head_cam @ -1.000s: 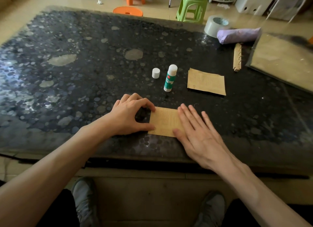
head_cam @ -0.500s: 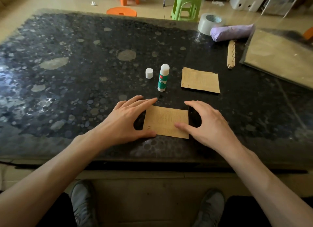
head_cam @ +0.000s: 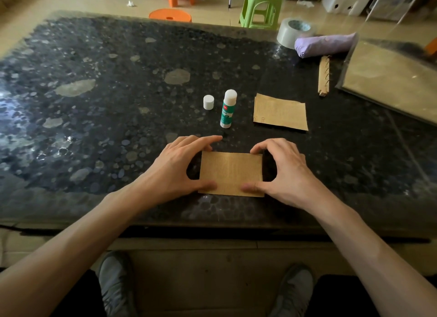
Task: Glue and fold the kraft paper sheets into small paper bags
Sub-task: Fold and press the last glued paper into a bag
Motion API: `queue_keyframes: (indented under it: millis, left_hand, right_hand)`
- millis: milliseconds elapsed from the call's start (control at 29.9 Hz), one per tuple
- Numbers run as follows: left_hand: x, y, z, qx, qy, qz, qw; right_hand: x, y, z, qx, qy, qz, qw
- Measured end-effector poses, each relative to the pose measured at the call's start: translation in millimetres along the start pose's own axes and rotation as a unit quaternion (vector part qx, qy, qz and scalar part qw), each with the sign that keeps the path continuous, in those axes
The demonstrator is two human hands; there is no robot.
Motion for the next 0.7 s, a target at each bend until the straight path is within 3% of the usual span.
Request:
queue_keyframes:
  millis: [234, 334, 434, 535, 702]
  left_hand:
    - [7, 2, -3, 0.015, -0.075, -0.047, 0.996]
    - [21, -1, 2, 0.080, -0.159, -0.094, 0.980]
    - [24, -3, 4, 0.137, -0.259, -0.091, 0.952]
    - [17, -5, 0, 0.166, -0.350, -0.106, 0.916]
    - [16, 1, -11, 0.136, -0.324, -0.100, 0.931]
  right_hand:
    - [9, -6, 7, 0.012, 0.225, -0.003, 0.974]
    - [10, -7, 6, 0.004, 0.322, 0.008, 0.947]
    - [9, -5, -2, -0.028, 0.396, 0.015, 0.917]
    - [4, -5, 0, -0.042, 0.444, 0.038, 0.894]
    - [-5, -8, 12, -0.060, 0.443, 0.084, 0.890]
Point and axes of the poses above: each hand's wrist, its own y-axis towards the middle knuckle, its own x-axis out of the back of the hand, z = x × y, the point moved 9 cm from there along y, towards the middle knuckle, and after that the axes turned 11 degrees about -x, right-handed, at the moved point
